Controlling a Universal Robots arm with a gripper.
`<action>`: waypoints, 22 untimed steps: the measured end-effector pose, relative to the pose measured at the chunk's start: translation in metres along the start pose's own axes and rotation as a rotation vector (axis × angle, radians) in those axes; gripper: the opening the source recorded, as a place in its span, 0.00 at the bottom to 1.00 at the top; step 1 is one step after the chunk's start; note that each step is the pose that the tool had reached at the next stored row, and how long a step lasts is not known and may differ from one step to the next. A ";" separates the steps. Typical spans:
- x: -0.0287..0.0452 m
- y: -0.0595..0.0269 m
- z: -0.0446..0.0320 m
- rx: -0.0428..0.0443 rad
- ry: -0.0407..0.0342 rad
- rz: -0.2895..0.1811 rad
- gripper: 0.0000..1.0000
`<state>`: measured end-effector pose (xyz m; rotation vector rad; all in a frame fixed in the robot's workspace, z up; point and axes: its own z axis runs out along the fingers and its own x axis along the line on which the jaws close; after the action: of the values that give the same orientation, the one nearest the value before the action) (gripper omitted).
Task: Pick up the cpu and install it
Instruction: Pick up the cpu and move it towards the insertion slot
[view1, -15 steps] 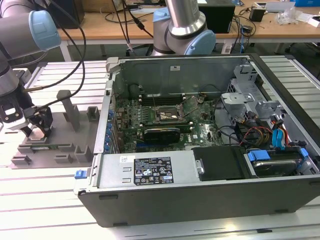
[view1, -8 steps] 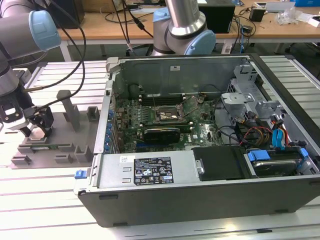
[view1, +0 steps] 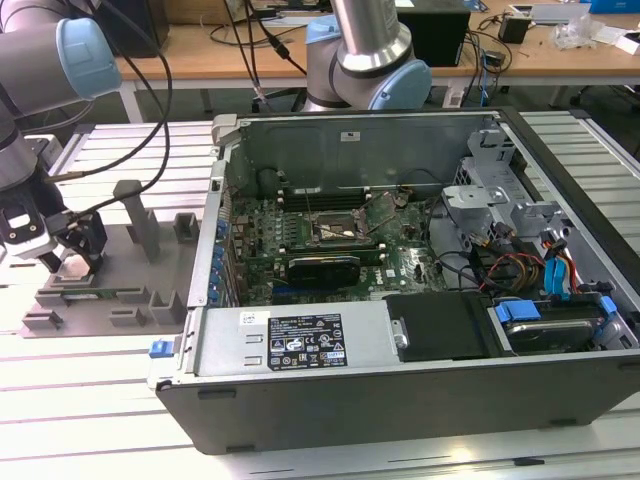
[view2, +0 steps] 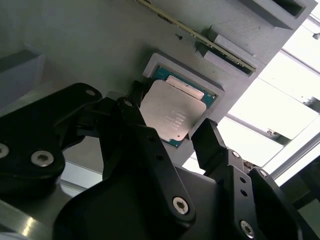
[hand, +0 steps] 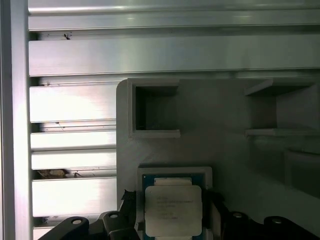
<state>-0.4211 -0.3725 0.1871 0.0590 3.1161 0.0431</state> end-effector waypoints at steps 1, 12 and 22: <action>0.0000 0.0000 0.0000 0.0001 0.0001 0.000 0.66; 0.0000 0.0000 -0.0002 0.0002 0.0001 0.000 0.55; -0.0002 0.0002 -0.0041 0.0000 -0.0001 -0.001 0.55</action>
<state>-0.4210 -0.3724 0.1912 0.0571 3.1160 0.0430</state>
